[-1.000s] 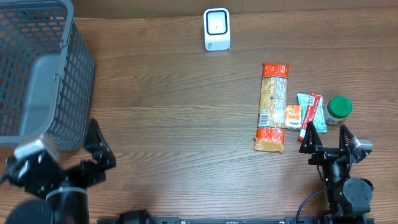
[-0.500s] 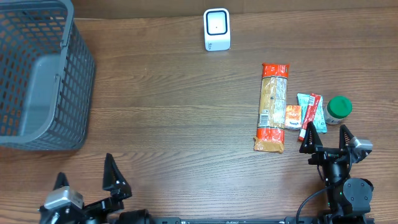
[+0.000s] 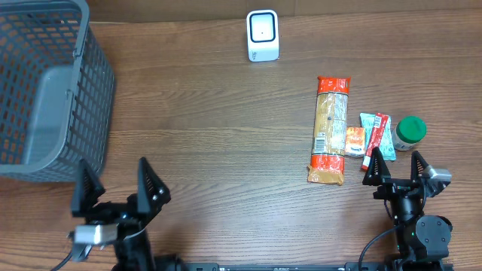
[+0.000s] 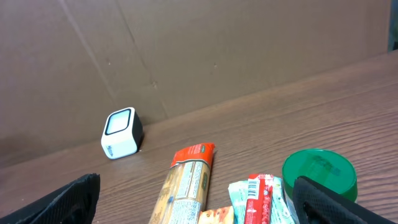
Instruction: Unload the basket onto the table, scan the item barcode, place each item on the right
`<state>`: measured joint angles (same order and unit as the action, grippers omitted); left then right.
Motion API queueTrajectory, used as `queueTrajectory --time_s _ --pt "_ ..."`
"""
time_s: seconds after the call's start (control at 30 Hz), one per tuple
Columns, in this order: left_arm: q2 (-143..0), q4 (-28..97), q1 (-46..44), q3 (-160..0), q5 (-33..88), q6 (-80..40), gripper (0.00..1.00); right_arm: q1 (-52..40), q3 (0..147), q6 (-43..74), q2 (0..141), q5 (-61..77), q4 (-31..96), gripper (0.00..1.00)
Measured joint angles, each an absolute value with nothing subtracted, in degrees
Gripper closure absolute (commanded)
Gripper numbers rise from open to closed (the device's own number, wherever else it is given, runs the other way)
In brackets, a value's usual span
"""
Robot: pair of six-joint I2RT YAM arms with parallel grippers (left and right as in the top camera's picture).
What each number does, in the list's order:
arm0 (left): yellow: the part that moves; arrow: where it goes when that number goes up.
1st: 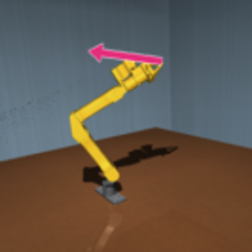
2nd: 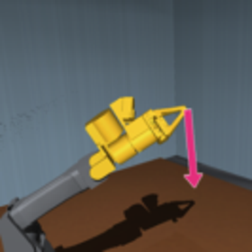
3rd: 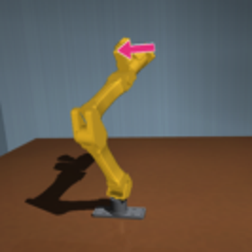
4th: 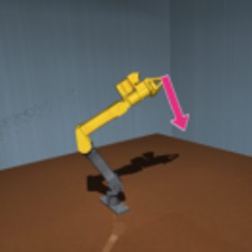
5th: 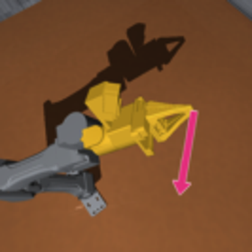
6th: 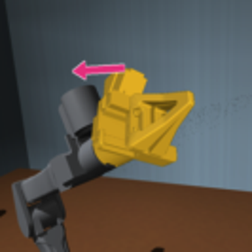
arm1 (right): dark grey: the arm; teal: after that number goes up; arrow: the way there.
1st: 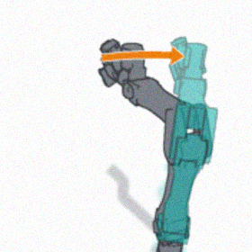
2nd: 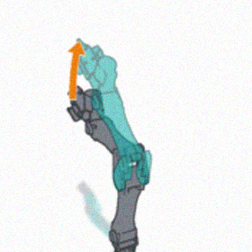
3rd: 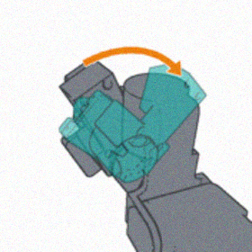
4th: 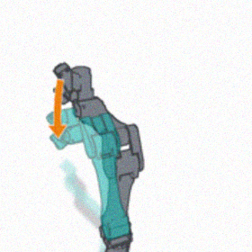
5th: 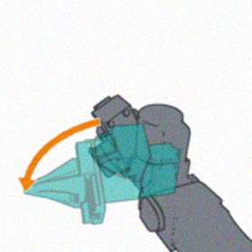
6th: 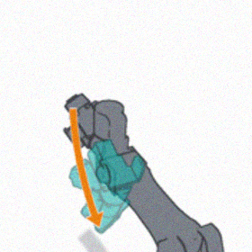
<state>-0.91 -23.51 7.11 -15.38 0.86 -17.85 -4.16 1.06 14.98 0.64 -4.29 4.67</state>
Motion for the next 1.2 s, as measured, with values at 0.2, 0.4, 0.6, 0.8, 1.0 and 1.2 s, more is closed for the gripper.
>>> queueTrajectory --time_s 0.2,0.4,0.6,0.8,1.0,1.2 --pt "-0.91 -23.99 7.11 -5.28 1.56 -17.91 0.00 -4.16 1.06 14.94 0.62 -4.29 4.67 0.00" --pt "-0.91 -14.50 7.11 -0.60 1.58 -17.91 0.00 -4.16 1.06 14.94 0.62 -4.27 4.67 0.00" --pt "-0.84 -0.10 7.11 -0.51 0.69 -17.89 0.00 -4.16 1.06 14.96 0.62 -4.29 4.62 0.00" --pt "-0.80 4.43 6.94 -0.47 -0.27 -13.54 0.00 -4.16 1.06 14.94 0.62 -4.29 4.69 0.00" --pt "-0.80 4.43 6.74 -0.47 -0.21 -9.78 0.00 -4.16 1.06 14.96 0.62 -4.29 4.67 0.00" --pt "-0.80 4.43 6.74 -0.47 -0.21 -8.73 0.00 -4.16 1.06 14.94 0.62 -4.29 4.67 0.00"
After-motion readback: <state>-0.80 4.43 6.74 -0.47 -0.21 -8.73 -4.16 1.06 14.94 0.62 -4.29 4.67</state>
